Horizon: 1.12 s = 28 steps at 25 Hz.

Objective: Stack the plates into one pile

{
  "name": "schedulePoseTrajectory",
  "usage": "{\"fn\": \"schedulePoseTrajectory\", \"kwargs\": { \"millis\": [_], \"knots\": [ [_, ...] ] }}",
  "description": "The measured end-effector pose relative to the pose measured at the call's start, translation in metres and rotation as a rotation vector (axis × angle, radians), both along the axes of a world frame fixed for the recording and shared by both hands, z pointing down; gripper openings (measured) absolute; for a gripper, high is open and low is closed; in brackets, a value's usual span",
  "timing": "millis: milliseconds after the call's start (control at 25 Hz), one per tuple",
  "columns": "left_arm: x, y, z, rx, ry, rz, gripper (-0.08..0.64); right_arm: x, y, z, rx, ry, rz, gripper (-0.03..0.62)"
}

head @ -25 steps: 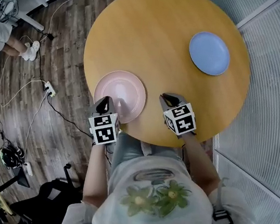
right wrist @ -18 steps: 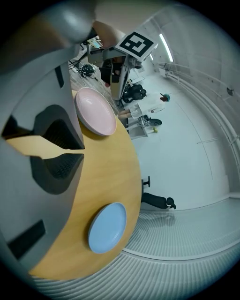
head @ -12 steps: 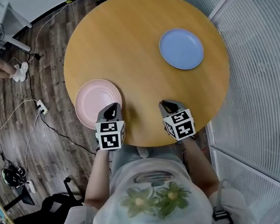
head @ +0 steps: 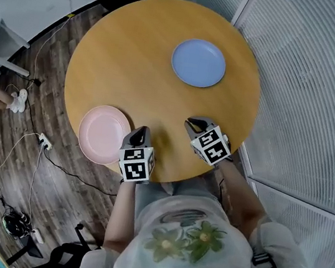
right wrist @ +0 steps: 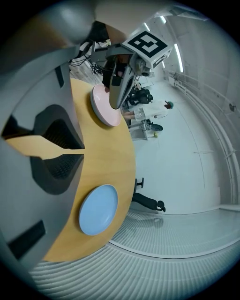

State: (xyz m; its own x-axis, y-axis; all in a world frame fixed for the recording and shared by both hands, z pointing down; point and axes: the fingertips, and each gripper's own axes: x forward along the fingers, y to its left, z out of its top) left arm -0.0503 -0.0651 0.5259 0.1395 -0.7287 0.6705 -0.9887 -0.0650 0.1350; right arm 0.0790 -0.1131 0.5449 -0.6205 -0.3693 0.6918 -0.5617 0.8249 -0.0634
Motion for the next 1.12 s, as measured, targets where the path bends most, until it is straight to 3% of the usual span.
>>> {"fn": "schedulePoseTrajectory", "kwargs": {
  "millis": [440, 720, 1120],
  "knots": [
    [0.055, -0.034, -0.017, 0.036, 0.008, 0.074, 0.023, 0.017, -0.067, -0.013, 0.111, 0.023, -0.032, 0.058],
    [0.07, -0.043, -0.004, 0.019, -0.007, 0.084, 0.025, 0.031, -0.106, 0.017, 0.169, 0.139, -0.08, 0.13],
    [0.081, -0.052, 0.001, -0.01, 0.018, 0.071, 0.025, 0.039, -0.165, 0.067, 0.139, 0.284, -0.105, 0.14]
  ]
}}
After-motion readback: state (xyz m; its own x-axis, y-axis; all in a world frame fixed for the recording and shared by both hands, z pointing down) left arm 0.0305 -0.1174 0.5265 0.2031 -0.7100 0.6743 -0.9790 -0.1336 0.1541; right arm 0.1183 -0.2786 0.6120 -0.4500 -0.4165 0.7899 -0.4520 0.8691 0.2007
